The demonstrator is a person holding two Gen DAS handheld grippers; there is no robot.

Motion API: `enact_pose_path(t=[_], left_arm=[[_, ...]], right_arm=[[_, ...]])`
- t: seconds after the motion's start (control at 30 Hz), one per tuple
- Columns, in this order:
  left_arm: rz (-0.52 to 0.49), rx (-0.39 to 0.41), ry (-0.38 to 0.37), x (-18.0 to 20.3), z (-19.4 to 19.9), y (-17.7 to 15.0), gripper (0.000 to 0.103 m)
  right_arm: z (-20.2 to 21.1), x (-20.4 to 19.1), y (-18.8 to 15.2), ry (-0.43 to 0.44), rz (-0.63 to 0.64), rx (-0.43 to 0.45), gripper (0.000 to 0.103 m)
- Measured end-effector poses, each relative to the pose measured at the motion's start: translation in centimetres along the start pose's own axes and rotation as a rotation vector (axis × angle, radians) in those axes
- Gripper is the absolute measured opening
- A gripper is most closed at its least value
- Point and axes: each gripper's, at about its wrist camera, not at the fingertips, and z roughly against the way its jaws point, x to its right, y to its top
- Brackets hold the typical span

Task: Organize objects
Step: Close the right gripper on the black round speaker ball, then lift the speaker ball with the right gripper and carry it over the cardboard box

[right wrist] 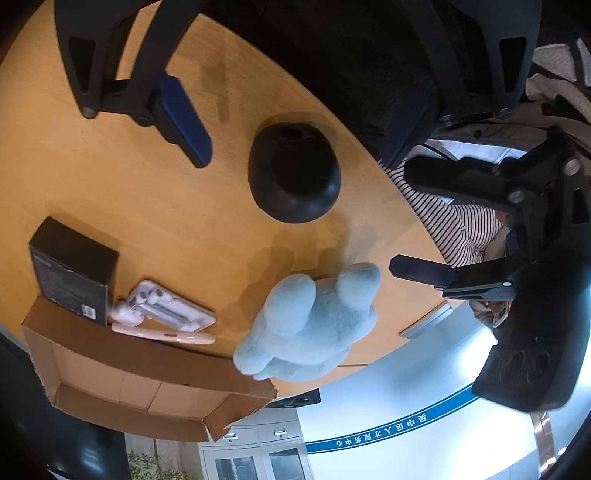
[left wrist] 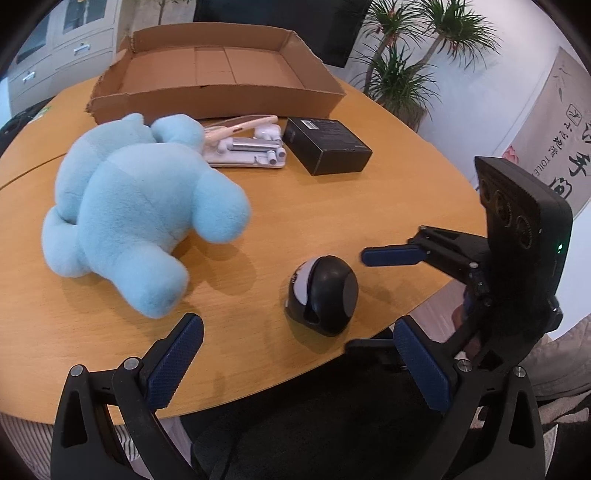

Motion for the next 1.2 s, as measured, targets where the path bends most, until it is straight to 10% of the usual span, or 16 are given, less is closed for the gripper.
enact_pose_path(t=[0.4, 0.83, 1.2], left_arm=[[-0.041, -0.085, -0.038, 0.7, -4.3, 1.9, 0.098], [-0.039, -0.152, -0.108, 0.1, -7.4, 4.1, 0.06], [-0.006, -0.174, -0.159, -1.1, -8.6, 5.7, 0.059]], right_arm=[[-2.7, 1.1, -0.1, 0.023, -0.011, -0.036, 0.056], [-2.8, 2.6, 0.6, 0.016, 0.001, -0.038, 0.056], [-3.3, 3.8, 1.5, 0.014, -0.007, -0.058, 0.056]])
